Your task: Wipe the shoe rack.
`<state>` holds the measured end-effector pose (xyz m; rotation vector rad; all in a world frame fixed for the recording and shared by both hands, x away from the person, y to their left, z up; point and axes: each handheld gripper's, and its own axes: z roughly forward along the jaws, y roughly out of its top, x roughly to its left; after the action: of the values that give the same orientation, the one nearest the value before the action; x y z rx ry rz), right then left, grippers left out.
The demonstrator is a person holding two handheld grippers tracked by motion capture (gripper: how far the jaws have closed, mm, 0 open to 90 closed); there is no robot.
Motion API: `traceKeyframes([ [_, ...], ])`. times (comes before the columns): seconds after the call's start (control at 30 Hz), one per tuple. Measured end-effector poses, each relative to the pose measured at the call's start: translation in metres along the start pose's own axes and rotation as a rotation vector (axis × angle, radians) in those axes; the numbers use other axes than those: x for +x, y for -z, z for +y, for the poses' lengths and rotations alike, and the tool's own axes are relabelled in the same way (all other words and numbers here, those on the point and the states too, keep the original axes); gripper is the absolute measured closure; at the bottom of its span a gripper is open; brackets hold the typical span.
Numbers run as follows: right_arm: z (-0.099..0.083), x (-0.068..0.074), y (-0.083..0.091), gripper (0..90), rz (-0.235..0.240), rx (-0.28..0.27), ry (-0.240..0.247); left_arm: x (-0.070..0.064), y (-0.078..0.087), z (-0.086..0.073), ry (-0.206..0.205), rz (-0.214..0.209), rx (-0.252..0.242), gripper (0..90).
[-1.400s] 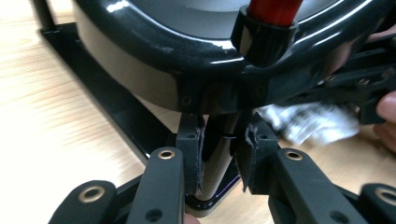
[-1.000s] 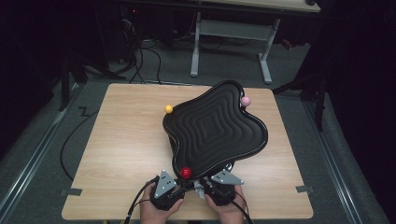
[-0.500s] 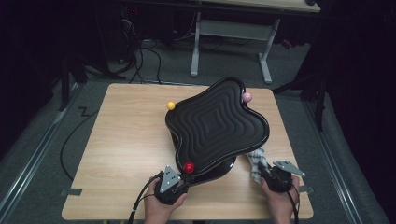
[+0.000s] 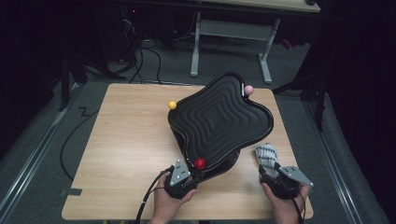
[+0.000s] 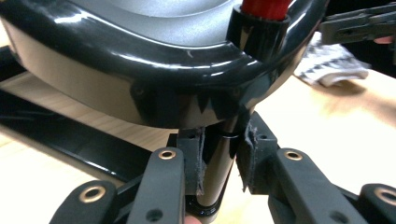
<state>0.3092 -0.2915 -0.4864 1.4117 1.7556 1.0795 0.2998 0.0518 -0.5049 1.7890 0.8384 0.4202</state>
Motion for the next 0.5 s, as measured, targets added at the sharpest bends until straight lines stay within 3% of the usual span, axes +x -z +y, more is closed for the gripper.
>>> traceKeyframes([
  [0.07,-0.001,0.006,0.001,37.0,0.014,-0.003,0.008,0.000,0.002,-0.001,-0.004,-0.011,0.000,68.0],
  [0.1,-0.002,0.012,0.001,37.0,0.033,-0.007,0.013,0.002,0.005,-0.002,-0.003,-0.037,0.007,68.0],
  [0.13,-0.006,0.027,-0.002,36.8,0.091,0.001,0.021,0.003,0.011,-0.003,-0.010,-0.044,0.011,60.2],
  [0.2,-0.007,0.032,-0.003,36.8,0.106,0.004,0.031,0.005,0.017,-0.004,-0.024,-0.049,0.011,57.8],
  [0.27,-0.012,0.057,-0.009,36.8,0.181,0.021,0.057,0.015,0.029,-0.006,-0.031,-0.059,0.012,55.0],
  [0.3,-0.012,0.057,-0.009,36.8,0.181,0.021,0.057,0.015,0.029,-0.006,-0.031,-0.059,0.012,54.6],
  [0.33,-0.013,0.075,-0.011,36.7,0.229,0.026,0.074,0.023,0.036,-0.007,-0.015,-0.052,0.003,53.8],
  [0.37,-0.013,0.075,-0.011,36.7,0.229,0.026,0.074,0.023,0.036,-0.007,-0.015,-0.052,0.003,53.3],
  [0.4,-0.013,0.093,-0.013,36.7,0.275,0.029,0.110,0.032,0.042,-0.009,0.021,-0.031,-0.011,53.2],
  [0.43,-0.013,0.099,-0.013,36.7,0.296,0.027,0.115,0.032,0.042,-0.009,0.021,-0.031,-0.011,53.1],
  [0.5,-0.013,0.115,-0.014,36.8,0.346,0.024,0.133,0.044,0.050,-0.012,0.061,0.026,-0.016,52.9],
])
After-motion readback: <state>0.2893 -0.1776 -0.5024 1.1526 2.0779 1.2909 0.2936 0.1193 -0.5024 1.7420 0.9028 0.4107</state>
